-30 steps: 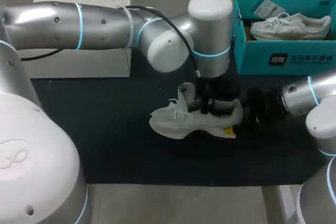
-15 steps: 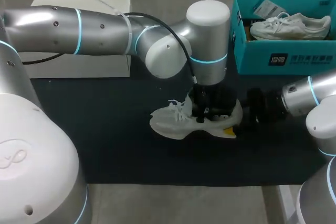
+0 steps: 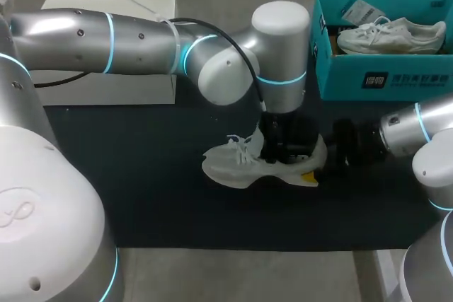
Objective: Take the shoe out of the shoebox, open the shoe tongue, remove and reinsert the insole, then place the shoe into the shoebox
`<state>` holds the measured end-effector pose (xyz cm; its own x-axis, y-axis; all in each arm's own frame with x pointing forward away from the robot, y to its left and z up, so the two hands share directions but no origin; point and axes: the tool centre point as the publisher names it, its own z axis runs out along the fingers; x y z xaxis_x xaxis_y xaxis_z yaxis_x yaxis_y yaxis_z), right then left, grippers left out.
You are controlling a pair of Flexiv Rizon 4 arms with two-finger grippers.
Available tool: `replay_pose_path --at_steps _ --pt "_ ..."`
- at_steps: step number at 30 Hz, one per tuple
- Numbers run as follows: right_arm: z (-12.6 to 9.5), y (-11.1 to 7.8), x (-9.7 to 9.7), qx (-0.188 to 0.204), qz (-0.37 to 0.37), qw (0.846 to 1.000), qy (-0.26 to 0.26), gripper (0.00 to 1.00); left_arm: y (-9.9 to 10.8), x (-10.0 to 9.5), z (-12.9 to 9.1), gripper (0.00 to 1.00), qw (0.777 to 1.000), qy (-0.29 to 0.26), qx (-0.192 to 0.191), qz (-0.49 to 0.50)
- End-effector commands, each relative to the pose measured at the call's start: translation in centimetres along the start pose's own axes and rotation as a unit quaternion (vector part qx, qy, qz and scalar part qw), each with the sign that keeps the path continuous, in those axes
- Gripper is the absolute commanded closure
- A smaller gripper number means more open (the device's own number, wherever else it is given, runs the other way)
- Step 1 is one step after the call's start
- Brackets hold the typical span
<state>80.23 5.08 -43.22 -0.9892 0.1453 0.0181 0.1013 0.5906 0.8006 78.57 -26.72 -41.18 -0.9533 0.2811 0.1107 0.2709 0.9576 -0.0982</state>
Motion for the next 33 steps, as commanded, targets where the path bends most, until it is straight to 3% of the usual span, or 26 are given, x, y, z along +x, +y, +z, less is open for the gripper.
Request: replay_pose_path --at_steps 1,13,16,19,27,33 --pt "0.6 -0.5 -0.3 0.001 0.001 1.0 -0.002 1.0 -0.2 0.3 0.7 0.57 1.0 0.001 0.001 0.002" --pt "0.6 -0.5 -0.3 0.001 0.001 1.0 -0.002 1.0 -0.4 -1.6 3.8 0.63 0.999 -0.049 -0.001 0.008" --pt "0.6 -0.5 -0.3 0.001 0.001 1.0 -0.002 1.0 -0.3 -2.4 4.3 0.73 0.997 -0.076 0.003 0.002" --pt "0.6 -0.5 -0.3 0.001 0.001 1.0 -0.002 1.0 -0.2 -3.0 4.5 1.0 0.995 -0.105 0.003 -0.002" --pt "0.6 -0.5 -0.3 0.001 0.001 1.0 -0.002 1.0 -0.1 -2.4 4.3 1.0 0.992 -0.124 0.013 0.001" --pt "0.6 -0.5 -0.3 0.001 0.001 1.0 -0.002 1.0 0.3 -1.3 2.6 1.0 0.993 -0.111 0.027 -0.01"
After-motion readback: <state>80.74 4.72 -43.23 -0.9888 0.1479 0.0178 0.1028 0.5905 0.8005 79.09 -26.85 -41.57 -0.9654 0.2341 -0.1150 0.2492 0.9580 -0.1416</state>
